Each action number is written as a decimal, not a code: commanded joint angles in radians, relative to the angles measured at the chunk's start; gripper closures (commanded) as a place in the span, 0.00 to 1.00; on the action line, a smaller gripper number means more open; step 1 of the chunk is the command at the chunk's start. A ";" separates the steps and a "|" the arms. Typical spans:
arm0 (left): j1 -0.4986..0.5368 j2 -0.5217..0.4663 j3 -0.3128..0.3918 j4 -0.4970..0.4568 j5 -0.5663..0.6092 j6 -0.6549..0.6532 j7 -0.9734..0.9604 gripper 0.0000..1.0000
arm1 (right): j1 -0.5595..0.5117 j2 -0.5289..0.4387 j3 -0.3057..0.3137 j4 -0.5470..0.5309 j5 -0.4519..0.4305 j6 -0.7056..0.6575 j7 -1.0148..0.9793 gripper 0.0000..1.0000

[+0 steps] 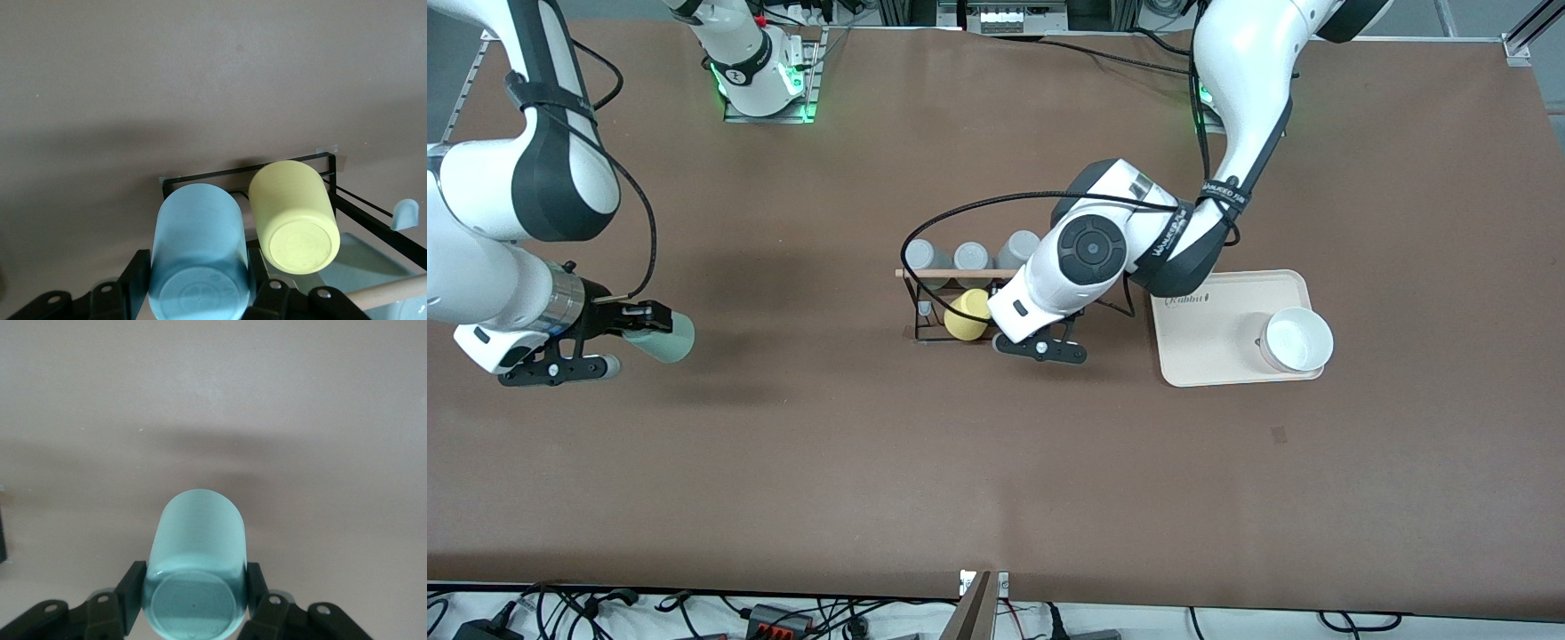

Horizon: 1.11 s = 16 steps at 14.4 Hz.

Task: Hang scattered cups on rack with three cups
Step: 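Hang the blue cup on the rack while the right gripper lifts the teal cup, then withdraw the left gripper while the right gripper carries the teal cup to the rack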

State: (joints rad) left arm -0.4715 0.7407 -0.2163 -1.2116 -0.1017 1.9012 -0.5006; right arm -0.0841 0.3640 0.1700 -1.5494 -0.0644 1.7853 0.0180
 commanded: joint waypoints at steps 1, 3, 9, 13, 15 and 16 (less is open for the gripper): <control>-0.003 0.017 0.008 0.003 0.016 -0.001 0.005 0.90 | 0.047 -0.004 0.002 0.034 0.011 -0.035 0.092 0.58; -0.003 0.028 0.008 0.003 0.001 -0.001 -0.025 0.64 | 0.076 -0.004 0.002 0.040 0.011 -0.035 0.158 0.58; 0.131 -0.070 0.017 0.006 -0.009 -0.042 -0.044 0.00 | 0.188 0.000 0.032 0.060 0.012 -0.035 0.390 0.58; 0.327 -0.161 0.005 0.007 -0.009 -0.203 -0.035 0.00 | 0.288 0.007 0.043 0.069 0.011 -0.026 0.549 0.58; 0.394 -0.208 0.005 0.006 -0.006 -0.316 0.035 0.00 | 0.348 0.012 0.042 0.071 0.008 -0.017 0.637 0.58; 0.410 -0.240 0.014 0.006 -0.004 -0.350 0.080 0.00 | 0.369 0.027 0.042 0.083 0.008 -0.007 0.666 0.58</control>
State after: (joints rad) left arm -0.0885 0.5663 -0.1992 -1.1789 -0.1097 1.6154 -0.4808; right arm 0.2433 0.3633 0.2146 -1.5052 -0.0615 1.7770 0.6154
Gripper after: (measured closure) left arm 0.000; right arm 0.352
